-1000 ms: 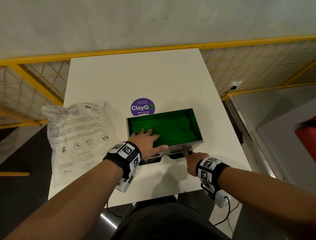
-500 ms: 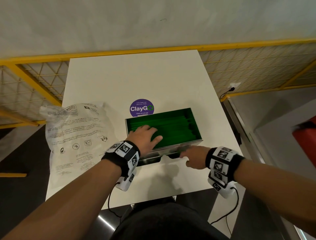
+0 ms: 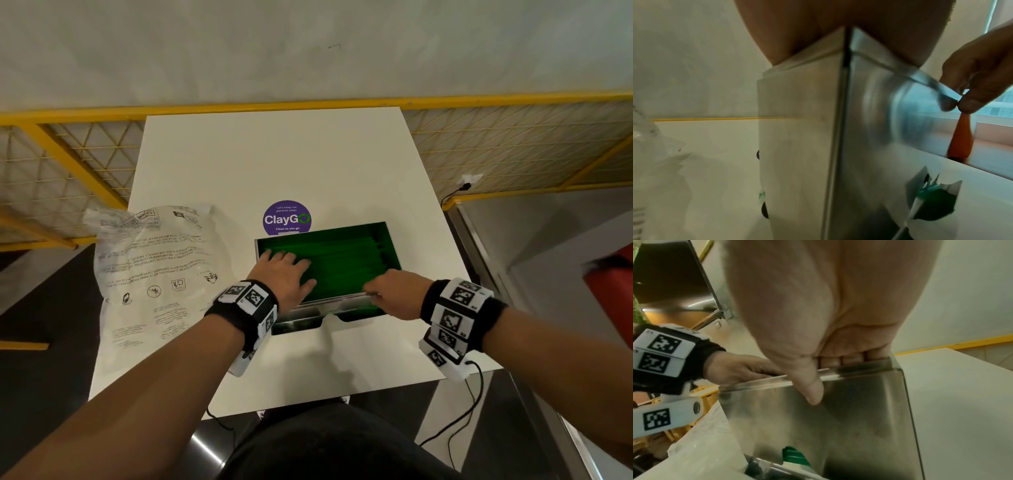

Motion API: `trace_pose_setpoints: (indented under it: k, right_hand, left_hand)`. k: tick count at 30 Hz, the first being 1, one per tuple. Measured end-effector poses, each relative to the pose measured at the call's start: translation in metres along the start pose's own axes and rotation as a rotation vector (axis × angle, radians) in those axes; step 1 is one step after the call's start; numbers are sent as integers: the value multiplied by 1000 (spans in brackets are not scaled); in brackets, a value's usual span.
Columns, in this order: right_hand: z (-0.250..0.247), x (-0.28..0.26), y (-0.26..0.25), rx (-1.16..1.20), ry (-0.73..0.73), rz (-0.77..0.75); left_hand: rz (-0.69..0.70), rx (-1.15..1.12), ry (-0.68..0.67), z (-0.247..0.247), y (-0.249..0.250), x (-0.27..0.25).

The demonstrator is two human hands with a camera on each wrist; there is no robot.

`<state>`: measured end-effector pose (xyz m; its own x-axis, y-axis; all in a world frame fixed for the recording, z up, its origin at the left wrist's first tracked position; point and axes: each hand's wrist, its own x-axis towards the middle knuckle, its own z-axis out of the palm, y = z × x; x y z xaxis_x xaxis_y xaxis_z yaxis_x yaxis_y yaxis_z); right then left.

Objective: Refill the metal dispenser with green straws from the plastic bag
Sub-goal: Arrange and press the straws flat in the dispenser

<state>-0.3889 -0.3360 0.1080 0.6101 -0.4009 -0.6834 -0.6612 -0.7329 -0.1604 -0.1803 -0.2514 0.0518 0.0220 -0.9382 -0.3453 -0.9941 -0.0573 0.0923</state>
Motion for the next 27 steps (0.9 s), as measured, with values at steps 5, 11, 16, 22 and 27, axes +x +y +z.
trace_pose_setpoints:
  k: [5, 11, 16, 22, 27]
  right_hand:
    - [3, 2, -5, 41, -38, -2]
    - [32, -21, -2, 114, 598, -173]
    - [78, -22, 22, 284, 312, 210]
    - [116, 22, 41, 768, 407, 523]
    - [137, 35, 40, 1042, 492, 600]
  left_hand:
    - [37, 77, -21, -1, -7, 4]
    - [45, 40, 37, 2, -6, 2]
    - [50, -38, 96, 1, -5, 0]
    - [45, -22, 62, 1, -5, 0]
    - [40, -14, 66, 2, -5, 0]
